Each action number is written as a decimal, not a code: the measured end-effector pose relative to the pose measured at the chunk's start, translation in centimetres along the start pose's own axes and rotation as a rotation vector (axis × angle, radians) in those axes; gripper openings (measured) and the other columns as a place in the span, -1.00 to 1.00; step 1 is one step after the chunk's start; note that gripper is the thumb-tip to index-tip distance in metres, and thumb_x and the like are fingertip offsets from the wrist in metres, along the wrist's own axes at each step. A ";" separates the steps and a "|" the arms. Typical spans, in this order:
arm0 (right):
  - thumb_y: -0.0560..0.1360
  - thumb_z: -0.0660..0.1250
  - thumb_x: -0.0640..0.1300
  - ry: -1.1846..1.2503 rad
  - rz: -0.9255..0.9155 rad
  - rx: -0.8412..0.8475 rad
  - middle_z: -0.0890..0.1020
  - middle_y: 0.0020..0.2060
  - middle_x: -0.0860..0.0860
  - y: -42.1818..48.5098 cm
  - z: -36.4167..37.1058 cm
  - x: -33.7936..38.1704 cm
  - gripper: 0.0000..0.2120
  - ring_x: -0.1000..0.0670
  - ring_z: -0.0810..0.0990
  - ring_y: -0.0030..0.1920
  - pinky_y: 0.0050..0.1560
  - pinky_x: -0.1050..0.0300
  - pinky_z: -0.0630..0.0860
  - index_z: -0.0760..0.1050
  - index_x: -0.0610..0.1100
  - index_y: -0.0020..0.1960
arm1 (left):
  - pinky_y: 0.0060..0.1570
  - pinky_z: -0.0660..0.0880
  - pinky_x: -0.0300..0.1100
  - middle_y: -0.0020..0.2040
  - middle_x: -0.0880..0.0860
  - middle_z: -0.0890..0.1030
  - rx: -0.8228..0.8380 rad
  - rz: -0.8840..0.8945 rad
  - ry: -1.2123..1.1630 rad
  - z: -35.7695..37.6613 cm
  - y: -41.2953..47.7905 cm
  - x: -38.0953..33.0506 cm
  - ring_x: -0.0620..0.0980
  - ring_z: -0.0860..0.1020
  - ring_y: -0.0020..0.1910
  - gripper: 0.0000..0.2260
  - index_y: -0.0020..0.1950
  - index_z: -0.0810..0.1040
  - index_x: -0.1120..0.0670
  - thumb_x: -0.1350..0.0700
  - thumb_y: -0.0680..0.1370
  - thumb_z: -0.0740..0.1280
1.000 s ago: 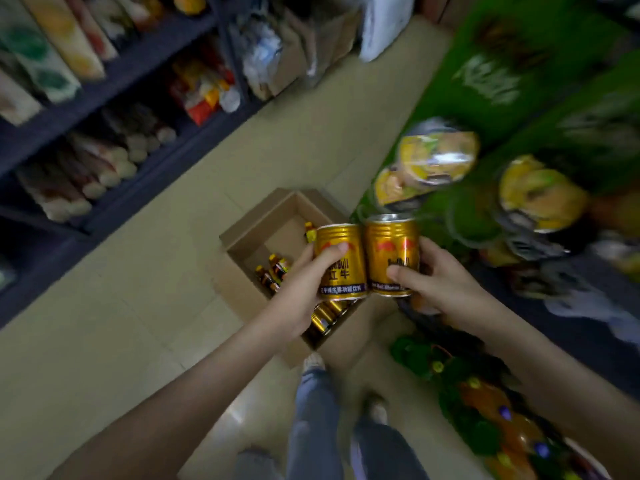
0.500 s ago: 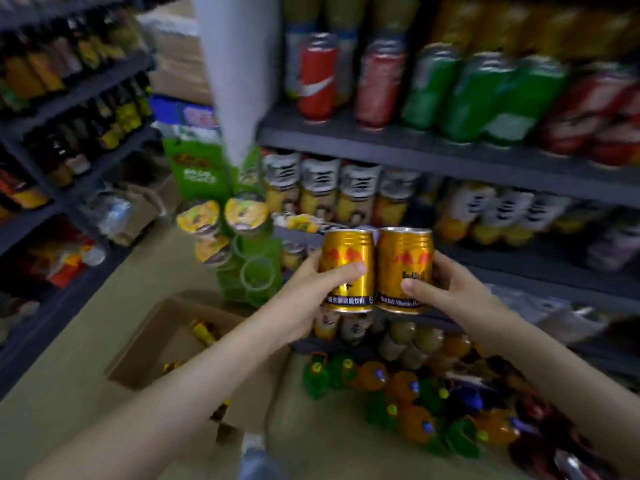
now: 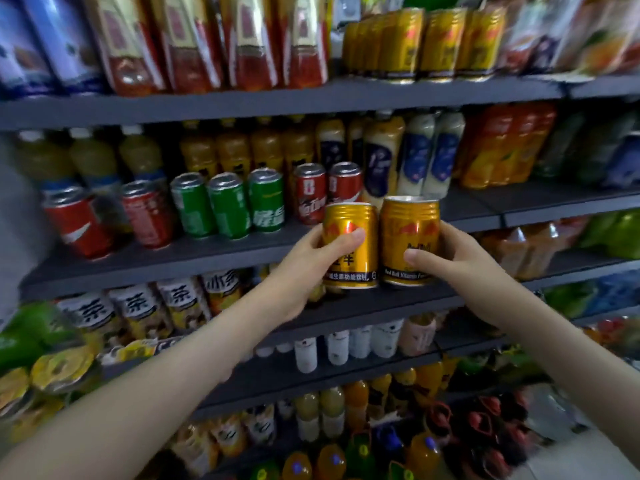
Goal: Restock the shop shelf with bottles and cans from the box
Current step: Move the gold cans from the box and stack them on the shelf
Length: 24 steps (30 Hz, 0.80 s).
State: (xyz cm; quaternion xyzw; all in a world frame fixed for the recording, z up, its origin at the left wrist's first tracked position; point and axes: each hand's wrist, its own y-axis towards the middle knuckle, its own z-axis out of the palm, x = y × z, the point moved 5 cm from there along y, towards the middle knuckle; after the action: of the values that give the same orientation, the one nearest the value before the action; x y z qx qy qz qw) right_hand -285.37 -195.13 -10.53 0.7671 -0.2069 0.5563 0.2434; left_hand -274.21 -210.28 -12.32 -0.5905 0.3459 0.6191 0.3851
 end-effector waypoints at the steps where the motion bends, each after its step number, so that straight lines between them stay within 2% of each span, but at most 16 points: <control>1: 0.31 0.41 0.03 0.003 -0.006 -0.035 0.68 -0.04 0.18 0.4 -1.2 0.3 -0.55 0.23 0.64 -0.03 -0.15 0.40 0.53 0.46 0.08 0.19 | 0.19 0.51 0.06 0.03 -0.04 0.69 0.019 0.013 0.016 0.8 1.2 -0.9 0.00 0.64 0.06 -0.56 0.13 0.53 -0.10 -0.15 0.29 0.44; 3: 0.31 0.40 0.03 0.004 -0.018 -0.093 0.68 -0.11 0.25 1.2 -3.5 1.0 -0.61 0.26 0.63 -0.07 -0.19 0.44 0.51 0.46 0.11 0.12 | 0.12 0.54 -0.01 -0.04 -0.09 0.70 0.059 0.053 0.061 2.4 3.2 -2.7 -0.06 0.66 -0.01 -0.59 0.08 0.54 -0.11 -0.17 0.28 0.43; 5: 0.30 0.41 0.05 0.002 -0.036 -0.143 0.68 -0.08 0.23 2.0 -5.7 1.7 -0.60 0.22 0.64 -0.03 -0.14 0.39 0.53 0.47 0.10 0.13 | 0.08 0.56 -0.05 -0.05 -0.10 0.70 0.098 0.093 0.091 3.9 5.0 -4.5 -0.07 0.67 -0.04 -0.58 0.09 0.55 -0.09 -0.19 0.29 0.45; 8: 0.29 0.43 0.04 0.014 -0.074 -0.210 0.69 -0.01 0.12 3.2 -8.8 2.8 -0.54 0.13 0.65 0.02 -0.06 0.26 0.56 0.49 0.02 0.17 | 0.20 0.50 0.04 0.05 -0.06 0.68 0.126 0.156 0.134 5.8 7.3 -6.9 -0.04 0.65 0.05 -0.46 0.20 0.54 -0.04 -0.22 0.30 0.51; 11: 0.30 0.45 0.01 0.011 -0.112 -0.236 0.69 0.00 0.12 4.4 -11.5 4.1 -0.55 0.12 0.65 0.03 0.00 0.21 0.56 0.48 0.02 0.17 | 0.22 0.47 0.09 0.05 -0.05 0.68 0.116 0.211 0.143 7.4 9.2 -9.1 -0.01 0.63 0.08 -0.40 0.17 0.56 -0.04 -0.24 0.22 0.53; 14: 0.27 0.47 -0.01 0.023 -0.163 -0.264 0.69 -0.03 0.14 6.0 -14.3 5.6 -0.53 0.14 0.65 0.01 -0.05 0.27 0.56 0.48 0.04 0.16 | 0.19 0.48 0.18 0.05 -0.01 0.68 0.073 0.241 0.121 8.6 10.9 -11.2 0.07 0.62 0.08 -0.32 0.17 0.56 -0.04 -0.27 0.13 0.56; 17: 0.25 0.48 -0.03 0.024 -0.222 -0.291 0.69 -0.04 0.12 7.7 -17.5 6.7 -0.49 0.14 0.66 -0.01 -0.11 0.30 0.58 0.48 0.01 0.18 | 0.17 0.51 0.14 0.02 -0.01 0.69 0.018 0.309 0.096 9.6 12.1 -13.1 0.04 0.64 0.05 -0.41 0.13 0.59 -0.01 -0.23 0.19 0.56; 21: 0.26 0.49 0.02 0.038 -0.284 -0.309 0.67 0.01 0.11 10.5 -22.7 7.5 -0.50 0.09 0.64 0.06 0.07 0.09 0.58 0.47 0.06 0.17 | 0.16 0.50 -0.03 0.00 -0.07 0.69 -0.047 0.409 0.109 11.3 12.8 -15.4 -0.07 0.65 0.02 -0.57 0.09 0.61 -0.05 -0.16 0.28 0.48; 24: 0.26 0.54 0.10 -0.005 -0.281 -0.303 0.62 0.12 0.08 13.8 -26.9 7.4 -0.32 0.03 0.62 0.11 0.17 -0.05 0.54 0.40 0.04 0.32 | 0.17 0.50 -0.03 0.02 -0.09 0.69 -0.112 0.463 0.135 12.9 13.4 -16.8 -0.10 0.64 0.03 -0.53 0.16 0.58 -0.03 -0.14 0.29 0.45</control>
State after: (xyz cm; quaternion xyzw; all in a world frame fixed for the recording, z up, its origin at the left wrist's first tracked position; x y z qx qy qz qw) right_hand -311.53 -190.24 5.59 0.7446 -0.1797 0.4775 0.4305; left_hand -291.97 -206.24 4.88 -0.5557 0.4622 0.6683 0.1758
